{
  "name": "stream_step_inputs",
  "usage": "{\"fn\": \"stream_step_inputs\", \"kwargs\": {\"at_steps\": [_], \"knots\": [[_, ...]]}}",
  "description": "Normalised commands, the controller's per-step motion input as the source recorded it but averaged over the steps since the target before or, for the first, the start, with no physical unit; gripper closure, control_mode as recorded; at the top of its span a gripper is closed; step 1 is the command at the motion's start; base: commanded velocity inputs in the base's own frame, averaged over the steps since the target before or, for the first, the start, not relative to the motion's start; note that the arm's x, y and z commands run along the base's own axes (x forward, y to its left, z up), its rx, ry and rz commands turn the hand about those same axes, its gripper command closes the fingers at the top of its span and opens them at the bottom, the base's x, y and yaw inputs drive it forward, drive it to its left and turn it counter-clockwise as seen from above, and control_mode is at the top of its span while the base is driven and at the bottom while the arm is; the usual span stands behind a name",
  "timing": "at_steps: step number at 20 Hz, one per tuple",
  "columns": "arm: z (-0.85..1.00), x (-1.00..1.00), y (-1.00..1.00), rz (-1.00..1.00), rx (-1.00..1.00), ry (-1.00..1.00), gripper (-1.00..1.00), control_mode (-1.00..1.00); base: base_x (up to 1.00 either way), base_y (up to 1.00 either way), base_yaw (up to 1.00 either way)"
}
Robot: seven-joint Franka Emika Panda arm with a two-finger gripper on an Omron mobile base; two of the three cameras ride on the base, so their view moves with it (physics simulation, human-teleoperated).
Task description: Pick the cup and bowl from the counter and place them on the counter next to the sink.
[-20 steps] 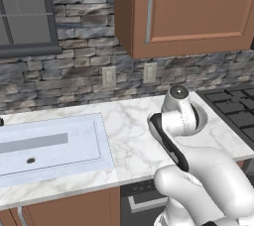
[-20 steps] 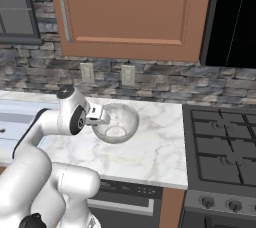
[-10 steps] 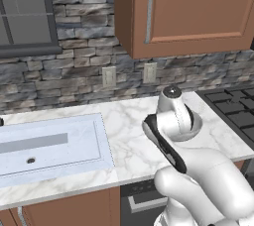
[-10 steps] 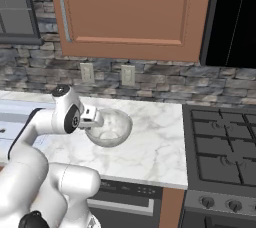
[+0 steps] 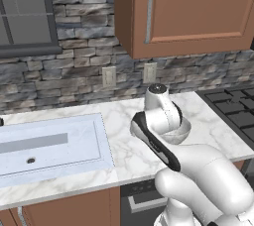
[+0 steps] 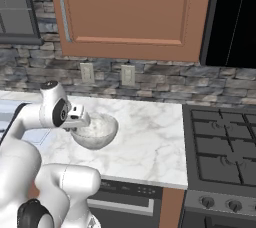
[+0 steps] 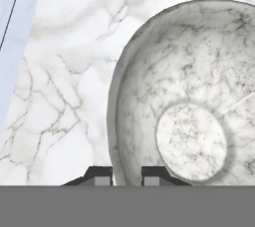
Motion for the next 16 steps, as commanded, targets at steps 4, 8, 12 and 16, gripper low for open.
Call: {"fn": "stream_step_inputs", "kwargs": {"at_steps": [4,8,12,16], "knots": [[0.00,-0.20,0.41,0.05,0.00,0.02,1.00,-1.00,0.00,0.00,0.00],[0.00,-0.21,0.42,0.03,0.00,0.00,1.00,-1.00,0.00,0.00,0.00],[0.00,-0.17,0.39,0.03,0.00,0.00,1.00,-1.00,0.00,0.00,0.00],[0.00,-0.04,0.29,0.02,0.00,0.00,1.00,-1.00,0.00,0.00,0.00]]}}
